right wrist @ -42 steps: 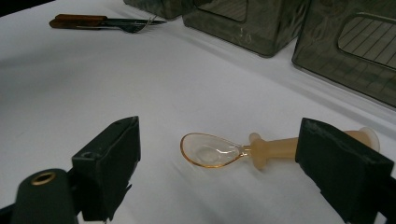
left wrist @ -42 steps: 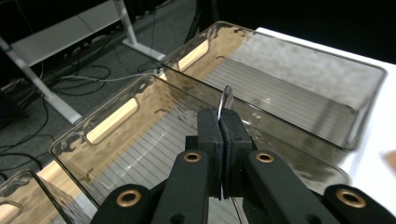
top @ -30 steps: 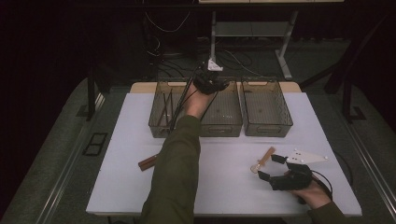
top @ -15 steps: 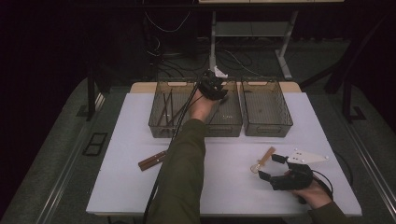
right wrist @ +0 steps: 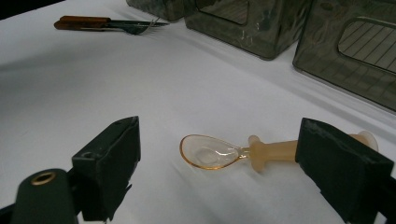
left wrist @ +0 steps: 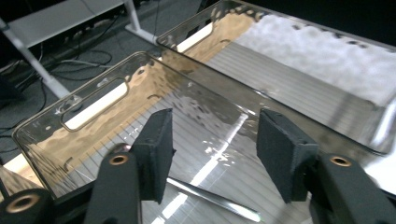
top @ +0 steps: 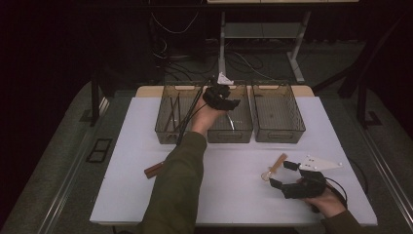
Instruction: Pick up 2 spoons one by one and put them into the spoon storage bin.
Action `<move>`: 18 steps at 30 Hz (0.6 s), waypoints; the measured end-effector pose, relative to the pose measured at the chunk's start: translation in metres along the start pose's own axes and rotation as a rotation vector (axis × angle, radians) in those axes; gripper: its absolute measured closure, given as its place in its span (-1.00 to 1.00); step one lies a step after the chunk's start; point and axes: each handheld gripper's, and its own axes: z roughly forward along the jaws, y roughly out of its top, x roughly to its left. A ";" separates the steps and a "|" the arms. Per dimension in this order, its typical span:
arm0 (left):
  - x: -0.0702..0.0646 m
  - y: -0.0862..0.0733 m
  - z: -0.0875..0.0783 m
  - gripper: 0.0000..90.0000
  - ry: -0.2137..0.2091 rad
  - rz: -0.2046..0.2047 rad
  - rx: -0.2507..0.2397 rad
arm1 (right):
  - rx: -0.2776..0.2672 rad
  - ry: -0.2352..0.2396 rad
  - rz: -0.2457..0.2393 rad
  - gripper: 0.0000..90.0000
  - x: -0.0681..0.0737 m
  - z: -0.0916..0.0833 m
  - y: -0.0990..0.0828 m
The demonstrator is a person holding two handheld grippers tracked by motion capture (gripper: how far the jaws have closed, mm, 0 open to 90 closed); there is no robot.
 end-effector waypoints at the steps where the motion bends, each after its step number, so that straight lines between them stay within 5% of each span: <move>1: -0.003 -0.002 -0.004 -0.06 -0.007 -0.007 -0.007 | 0.001 0.001 -0.001 -0.68 0.000 0.000 0.000; 10: -0.019 -0.028 -0.043 -0.29 -0.067 -0.027 -0.030 | 0.013 0.002 0.000 -0.68 0.000 0.001 -0.001; 18: -0.031 -0.060 -0.079 -0.48 -0.079 -0.034 -0.050 | 0.019 -0.007 0.001 -0.68 -0.002 0.001 -0.002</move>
